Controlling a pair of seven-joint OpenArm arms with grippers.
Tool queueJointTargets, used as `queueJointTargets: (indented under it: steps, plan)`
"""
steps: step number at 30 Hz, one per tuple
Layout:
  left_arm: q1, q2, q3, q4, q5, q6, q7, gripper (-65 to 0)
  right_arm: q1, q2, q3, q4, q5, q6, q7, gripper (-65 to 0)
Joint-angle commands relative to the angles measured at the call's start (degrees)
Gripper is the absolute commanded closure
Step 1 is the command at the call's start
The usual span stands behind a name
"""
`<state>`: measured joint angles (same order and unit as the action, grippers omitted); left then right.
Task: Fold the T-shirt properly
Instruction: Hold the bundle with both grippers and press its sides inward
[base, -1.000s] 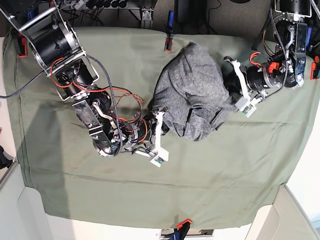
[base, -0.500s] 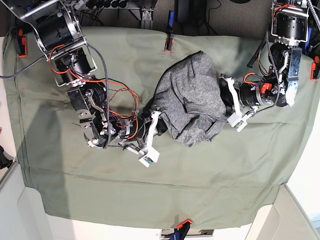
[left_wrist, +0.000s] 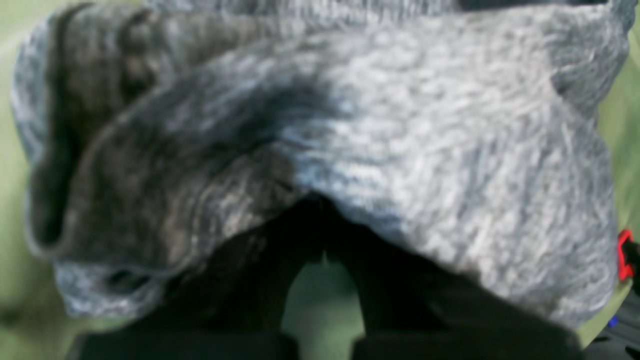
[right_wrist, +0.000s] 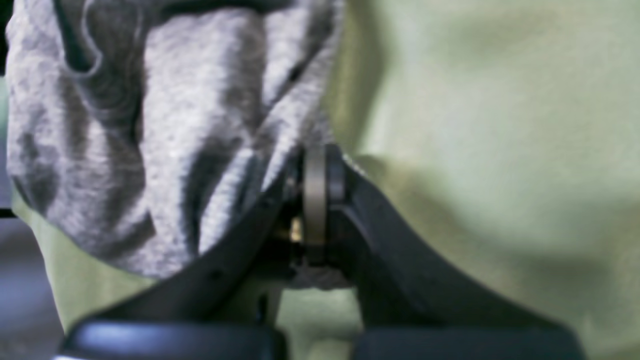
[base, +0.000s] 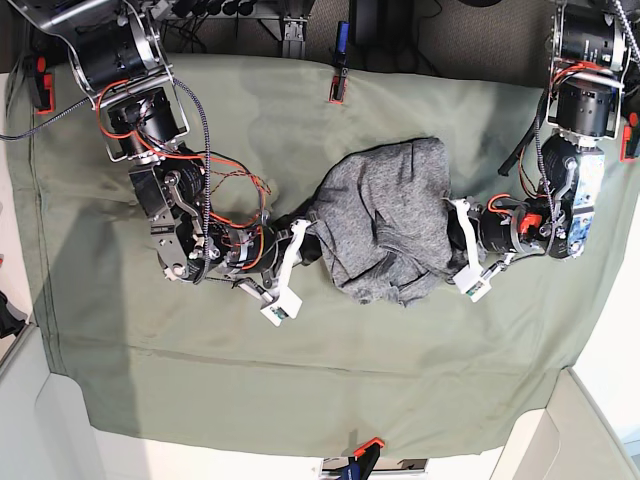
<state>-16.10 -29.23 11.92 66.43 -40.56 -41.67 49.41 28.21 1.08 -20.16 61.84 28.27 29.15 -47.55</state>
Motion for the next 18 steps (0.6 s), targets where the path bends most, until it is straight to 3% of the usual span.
queueJointTargets:
  steps: [1,7,18]
  plan:
    - [-2.34,-0.11,0.87,-1.14,2.27,1.67,-1.2,0.0,1.09,-0.31,0.17,0.79,0.87,0.24,1.03,0.0]
    - [-5.66,-1.2,1.62,-5.84,2.27,1.67,-1.07,0.0,-1.03,-0.33,0.17,0.81,2.01,0.74,0.44,0.0]
    - [-5.27,-8.96,1.62,-3.8,-16.15,1.67,8.76,0.0,-9.22,-1.25,0.17,7.48,4.33,1.38,-1.16,0.0]
